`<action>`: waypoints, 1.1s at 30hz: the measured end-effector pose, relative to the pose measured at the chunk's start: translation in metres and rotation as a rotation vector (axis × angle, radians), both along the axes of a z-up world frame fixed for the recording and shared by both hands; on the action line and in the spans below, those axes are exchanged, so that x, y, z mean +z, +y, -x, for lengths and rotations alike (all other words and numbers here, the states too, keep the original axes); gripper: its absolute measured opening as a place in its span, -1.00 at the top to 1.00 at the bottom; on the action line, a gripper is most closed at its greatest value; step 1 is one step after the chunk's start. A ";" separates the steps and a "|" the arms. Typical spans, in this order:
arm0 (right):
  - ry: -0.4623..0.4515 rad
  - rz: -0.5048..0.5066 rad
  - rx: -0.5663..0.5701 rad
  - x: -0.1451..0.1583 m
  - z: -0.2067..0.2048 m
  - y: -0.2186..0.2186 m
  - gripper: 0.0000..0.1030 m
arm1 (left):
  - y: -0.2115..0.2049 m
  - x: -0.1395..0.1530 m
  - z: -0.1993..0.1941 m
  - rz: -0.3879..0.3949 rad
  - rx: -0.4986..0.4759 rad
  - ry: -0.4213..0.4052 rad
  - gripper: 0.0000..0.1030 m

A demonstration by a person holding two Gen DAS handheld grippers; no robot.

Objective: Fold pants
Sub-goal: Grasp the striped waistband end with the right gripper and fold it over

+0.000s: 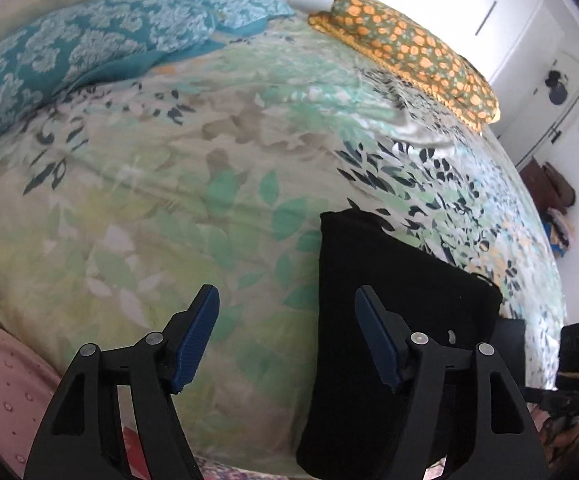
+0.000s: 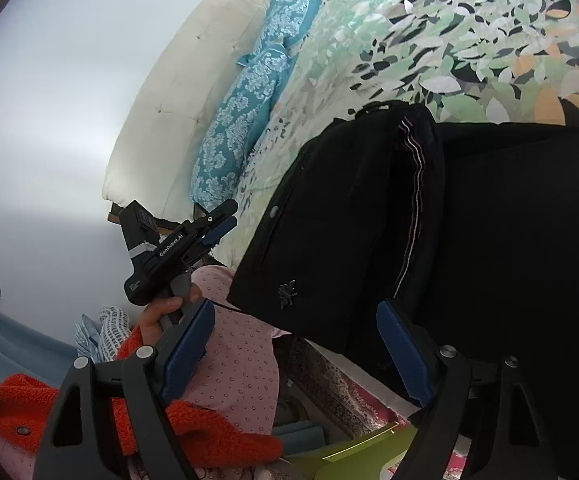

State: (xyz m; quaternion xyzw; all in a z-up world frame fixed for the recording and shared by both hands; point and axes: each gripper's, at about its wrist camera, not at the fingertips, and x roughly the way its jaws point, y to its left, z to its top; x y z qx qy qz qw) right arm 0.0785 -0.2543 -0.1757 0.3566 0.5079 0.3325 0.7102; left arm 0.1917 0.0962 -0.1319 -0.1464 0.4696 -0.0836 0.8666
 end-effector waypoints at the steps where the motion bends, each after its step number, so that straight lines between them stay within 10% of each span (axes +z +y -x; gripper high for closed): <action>1: 0.012 0.011 0.006 -0.004 -0.002 0.002 -0.63 | 0.005 0.002 0.000 0.032 0.005 -0.016 -0.38; 12: 0.089 0.103 0.111 -0.024 -0.008 0.018 -0.55 | -0.001 0.015 0.000 0.049 0.003 -0.022 -0.40; 17: 0.053 -0.137 0.099 -0.019 -0.009 0.013 -0.39 | 0.003 0.015 0.001 0.057 0.016 -0.015 -0.40; 25: 0.120 0.001 0.121 -0.034 -0.009 0.041 -0.22 | -0.001 0.007 -0.002 0.059 0.015 0.013 -0.40; 29: 0.056 0.036 0.117 -0.016 -0.006 0.048 0.46 | -0.004 0.009 0.000 0.027 0.001 0.006 -0.40; 33: -0.046 0.079 0.104 0.023 -0.007 0.044 0.54 | 0.001 0.008 -0.001 0.050 0.019 0.014 -0.40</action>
